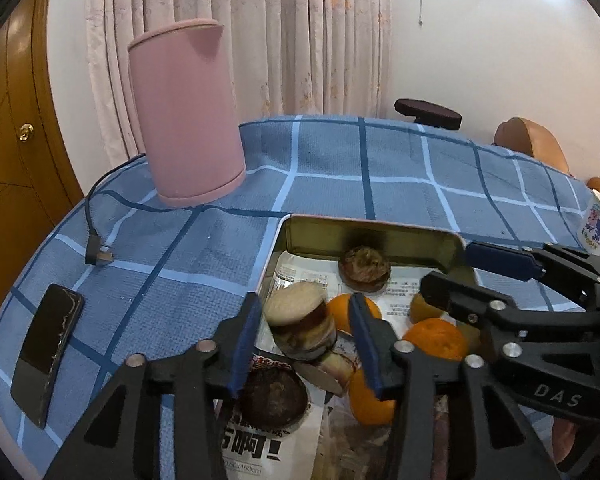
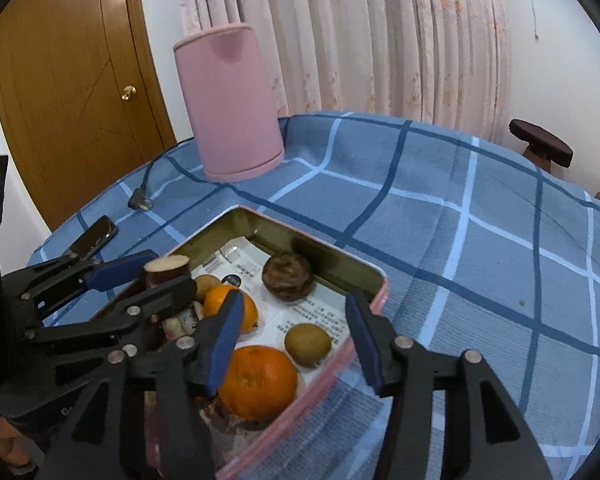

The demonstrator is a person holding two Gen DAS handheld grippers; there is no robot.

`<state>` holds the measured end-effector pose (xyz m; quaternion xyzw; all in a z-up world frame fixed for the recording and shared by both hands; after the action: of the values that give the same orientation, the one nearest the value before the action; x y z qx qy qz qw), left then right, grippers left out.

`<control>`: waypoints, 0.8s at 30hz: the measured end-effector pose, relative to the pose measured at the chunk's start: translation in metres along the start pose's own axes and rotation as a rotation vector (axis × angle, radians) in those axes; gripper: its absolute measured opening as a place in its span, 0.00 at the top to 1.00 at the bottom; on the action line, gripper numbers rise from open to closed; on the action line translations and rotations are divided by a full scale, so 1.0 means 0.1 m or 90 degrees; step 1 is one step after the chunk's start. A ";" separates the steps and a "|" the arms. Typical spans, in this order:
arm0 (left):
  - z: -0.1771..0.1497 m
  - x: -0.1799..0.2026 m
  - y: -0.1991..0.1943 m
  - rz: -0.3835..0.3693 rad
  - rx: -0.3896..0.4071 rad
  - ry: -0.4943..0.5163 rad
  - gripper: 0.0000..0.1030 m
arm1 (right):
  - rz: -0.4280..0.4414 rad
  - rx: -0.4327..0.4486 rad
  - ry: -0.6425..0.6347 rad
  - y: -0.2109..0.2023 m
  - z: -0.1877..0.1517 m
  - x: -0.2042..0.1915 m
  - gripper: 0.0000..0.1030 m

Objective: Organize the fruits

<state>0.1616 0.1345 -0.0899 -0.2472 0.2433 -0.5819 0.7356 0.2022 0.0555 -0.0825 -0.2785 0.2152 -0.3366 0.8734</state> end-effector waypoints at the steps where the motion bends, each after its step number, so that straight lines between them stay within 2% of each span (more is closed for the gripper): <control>1: 0.01 0.01 -0.03 -0.001 0.004 0.000 0.47 | -0.002 0.006 0.002 -0.05 0.00 0.02 0.42; 5: 0.05 0.09 -0.15 -0.007 0.021 0.006 0.40 | -0.012 0.037 0.013 -0.28 0.01 0.10 0.29; 12: 0.11 0.30 -0.38 -0.022 0.050 0.020 0.39 | -0.045 0.088 0.030 -0.69 -0.01 0.27 0.16; 18: 0.12 0.43 -0.54 -0.032 0.066 0.027 0.39 | -0.067 0.117 0.036 -0.95 -0.05 0.34 0.09; 24: 0.08 0.54 -0.66 -0.044 0.073 0.031 0.38 | -0.074 0.137 0.041 -1.13 -0.10 0.32 0.08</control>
<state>0.1292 0.0697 -0.0450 -0.1988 0.2186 -0.6256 0.7220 0.1653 -0.0408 -0.0246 -0.1844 0.1894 -0.4169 0.8697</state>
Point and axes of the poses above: each gripper's, at about its wrist camera, not at the fingertips, and y roughly the way its jaws point, x to its right, z to its top, the point moved 10 cm from there along y, roughly the way its jaws point, and after that the axes turned 5 degrees about y, right-handed, at the moved point
